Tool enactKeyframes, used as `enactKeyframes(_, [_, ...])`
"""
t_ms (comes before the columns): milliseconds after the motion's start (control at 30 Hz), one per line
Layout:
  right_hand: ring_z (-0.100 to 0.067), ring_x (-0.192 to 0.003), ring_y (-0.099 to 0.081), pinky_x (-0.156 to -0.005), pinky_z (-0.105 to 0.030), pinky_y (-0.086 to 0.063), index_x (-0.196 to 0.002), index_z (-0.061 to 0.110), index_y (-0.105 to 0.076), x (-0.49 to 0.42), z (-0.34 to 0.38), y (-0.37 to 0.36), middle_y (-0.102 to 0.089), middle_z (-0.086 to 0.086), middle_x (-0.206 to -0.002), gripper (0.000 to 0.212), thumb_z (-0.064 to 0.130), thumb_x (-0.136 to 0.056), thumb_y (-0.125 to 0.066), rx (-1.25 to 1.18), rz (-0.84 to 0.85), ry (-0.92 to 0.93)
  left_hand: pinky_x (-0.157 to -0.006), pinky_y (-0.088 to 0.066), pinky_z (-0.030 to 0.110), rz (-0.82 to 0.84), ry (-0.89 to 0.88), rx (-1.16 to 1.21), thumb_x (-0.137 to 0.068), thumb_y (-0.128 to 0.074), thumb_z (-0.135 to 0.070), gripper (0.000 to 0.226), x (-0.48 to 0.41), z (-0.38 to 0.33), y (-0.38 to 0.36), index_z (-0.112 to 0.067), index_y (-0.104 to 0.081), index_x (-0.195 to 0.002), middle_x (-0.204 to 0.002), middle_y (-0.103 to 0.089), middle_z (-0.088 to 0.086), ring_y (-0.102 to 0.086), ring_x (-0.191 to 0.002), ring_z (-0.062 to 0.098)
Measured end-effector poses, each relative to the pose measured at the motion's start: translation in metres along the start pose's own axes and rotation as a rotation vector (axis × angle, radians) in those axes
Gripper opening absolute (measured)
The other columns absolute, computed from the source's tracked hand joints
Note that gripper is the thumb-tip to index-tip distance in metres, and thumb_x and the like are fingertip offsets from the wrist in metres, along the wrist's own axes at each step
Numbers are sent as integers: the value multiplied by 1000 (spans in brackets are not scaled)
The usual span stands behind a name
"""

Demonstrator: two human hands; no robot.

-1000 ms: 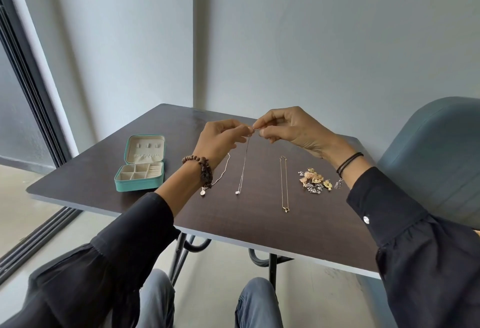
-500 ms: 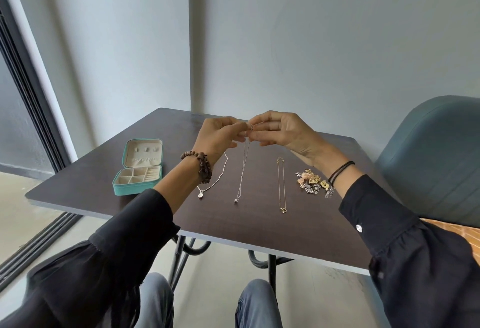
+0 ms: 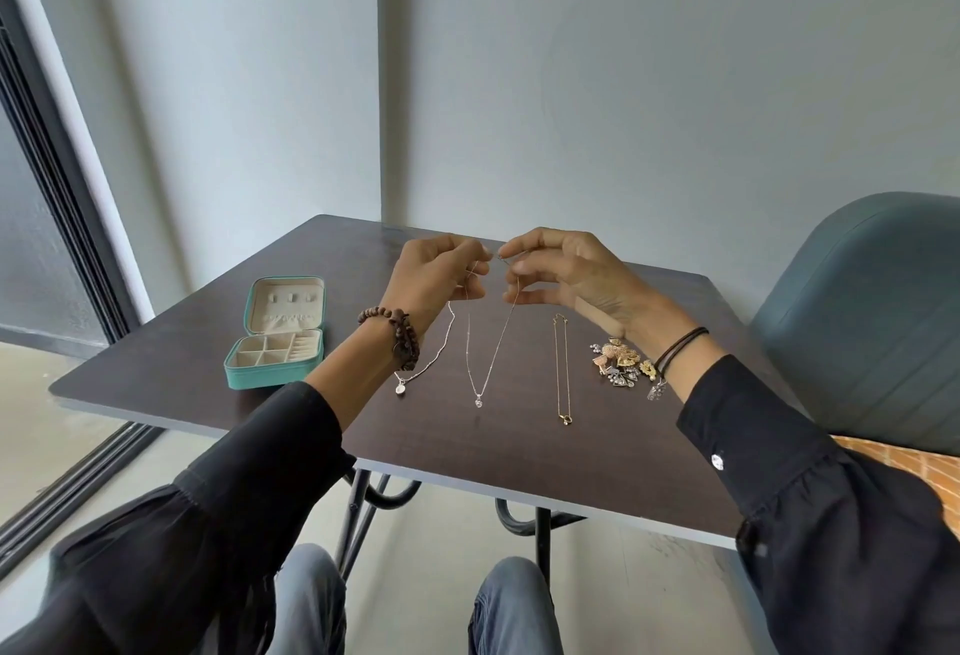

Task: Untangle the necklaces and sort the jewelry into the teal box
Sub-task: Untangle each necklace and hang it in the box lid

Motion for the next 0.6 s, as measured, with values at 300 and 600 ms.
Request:
enactKeyframes(300, [-3, -69, -50, -64, -14, -41, -102, 15, -79, -3, 1, -1, -68, 2, -83, 16, 27, -96, -71, 286, -54, 74, -64, -50, 29, 43, 19, -14, -90, -58, -14, 18, 1, 1, -2, -4, -73, -86, -77, -64, 6, -50, -55, 15])
enactKeyframes(600, [-12, -66, -54, -53, -19, -37, -94, 3, -71, -10, 4, -1, -65, -5, -81, 18, 20, -96, -69, 83, -157, 54, -65, -53, 23, 136, 47, 21, -86, -76, -19, 14, 8, 32, 0, -8, -68, -80, -71, -61, 1, -54, -58, 11])
Point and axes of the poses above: each hand's wrist, its own x-axis away from the middle knuckle, its own y-axis out of the back of the hand, z = x × y, the point moved 2 cm from there along -x, towards the middle knuckle
